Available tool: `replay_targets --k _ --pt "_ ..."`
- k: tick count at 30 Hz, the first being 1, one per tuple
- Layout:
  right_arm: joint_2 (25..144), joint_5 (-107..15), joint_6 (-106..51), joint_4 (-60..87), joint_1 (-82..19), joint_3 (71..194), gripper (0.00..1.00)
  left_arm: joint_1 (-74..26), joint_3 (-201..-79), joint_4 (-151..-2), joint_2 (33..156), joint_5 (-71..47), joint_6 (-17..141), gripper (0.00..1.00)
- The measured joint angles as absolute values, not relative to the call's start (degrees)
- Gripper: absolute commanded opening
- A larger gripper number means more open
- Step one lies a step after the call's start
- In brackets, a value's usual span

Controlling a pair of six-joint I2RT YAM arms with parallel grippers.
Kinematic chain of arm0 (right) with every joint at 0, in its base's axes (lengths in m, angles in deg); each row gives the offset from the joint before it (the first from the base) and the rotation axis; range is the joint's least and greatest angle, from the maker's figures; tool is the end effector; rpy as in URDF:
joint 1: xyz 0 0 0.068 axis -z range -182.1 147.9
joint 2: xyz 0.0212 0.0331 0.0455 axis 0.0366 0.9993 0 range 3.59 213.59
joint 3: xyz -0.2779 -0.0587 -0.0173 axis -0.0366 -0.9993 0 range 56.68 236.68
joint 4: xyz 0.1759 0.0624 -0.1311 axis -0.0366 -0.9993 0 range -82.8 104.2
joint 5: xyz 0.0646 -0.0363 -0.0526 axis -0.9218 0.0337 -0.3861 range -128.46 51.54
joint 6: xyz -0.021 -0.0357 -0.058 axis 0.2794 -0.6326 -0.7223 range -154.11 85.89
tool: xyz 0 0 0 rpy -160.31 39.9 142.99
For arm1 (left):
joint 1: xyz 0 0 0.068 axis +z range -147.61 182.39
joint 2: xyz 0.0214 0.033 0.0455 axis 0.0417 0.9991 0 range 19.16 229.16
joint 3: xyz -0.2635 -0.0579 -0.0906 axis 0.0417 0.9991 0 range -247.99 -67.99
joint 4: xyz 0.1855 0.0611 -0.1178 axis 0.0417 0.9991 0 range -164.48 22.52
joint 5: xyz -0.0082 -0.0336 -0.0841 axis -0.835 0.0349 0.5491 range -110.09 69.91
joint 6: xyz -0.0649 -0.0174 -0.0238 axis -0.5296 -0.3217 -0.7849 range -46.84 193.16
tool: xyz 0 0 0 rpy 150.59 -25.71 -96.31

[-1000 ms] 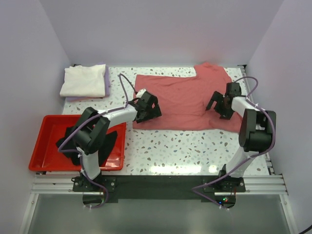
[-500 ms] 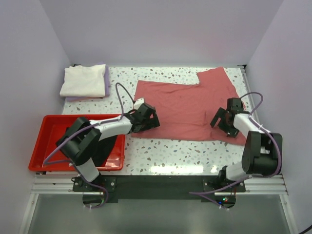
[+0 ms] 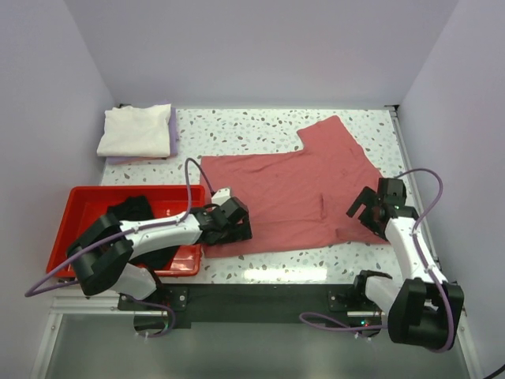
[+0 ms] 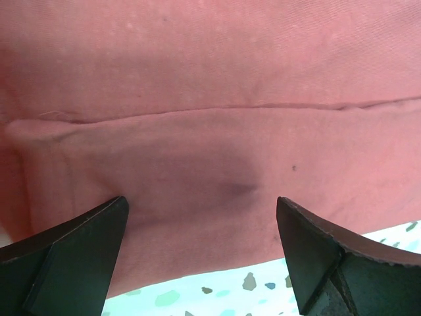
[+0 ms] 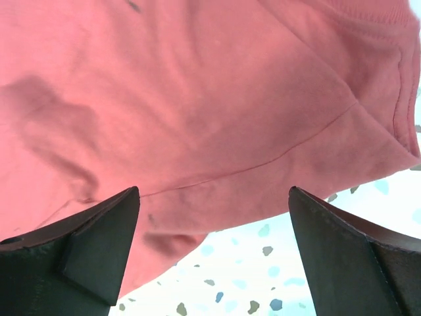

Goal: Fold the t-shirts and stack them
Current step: Fold the tshirt

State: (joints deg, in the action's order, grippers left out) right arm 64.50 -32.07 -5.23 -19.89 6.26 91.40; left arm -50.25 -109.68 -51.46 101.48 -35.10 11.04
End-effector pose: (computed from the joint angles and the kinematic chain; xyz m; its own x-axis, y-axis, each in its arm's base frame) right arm 0.1625 -0.0306 0.2015 -0.6562 0.5815 -0.4808 0.5892 0.7930 0.1548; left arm 0.1570 -0.1807 0.1796 -0.8712 -0.2658 -0.4128 -0.1543 0.9464 -0.2839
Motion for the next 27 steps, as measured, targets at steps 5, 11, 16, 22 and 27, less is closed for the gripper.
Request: replay_targets --k 5,11,16,22,27 --pt "60.17 -35.65 -7.02 -21.66 6.26 95.84 0.99 -50.23 -112.3 -47.15 101.48 -37.41 10.95 1.0" --pt "65.18 -39.72 -7.59 -16.54 1.59 100.54 0.99 -50.21 -119.21 -45.69 101.55 -40.58 12.11 1.0" --pt "76.69 -40.62 -7.13 -9.2 -3.72 102.22 0.99 -49.77 -125.0 -45.36 102.84 -42.99 13.9 1.0" --pt "87.89 -40.57 -7.08 -4.78 -3.11 102.31 0.99 -46.08 -127.8 -45.34 104.59 -43.2 15.91 1.0" --pt "89.98 -44.64 -5.71 -1.18 3.47 101.17 0.99 -40.98 -128.87 -45.31 105.33 -43.01 17.33 1.0"
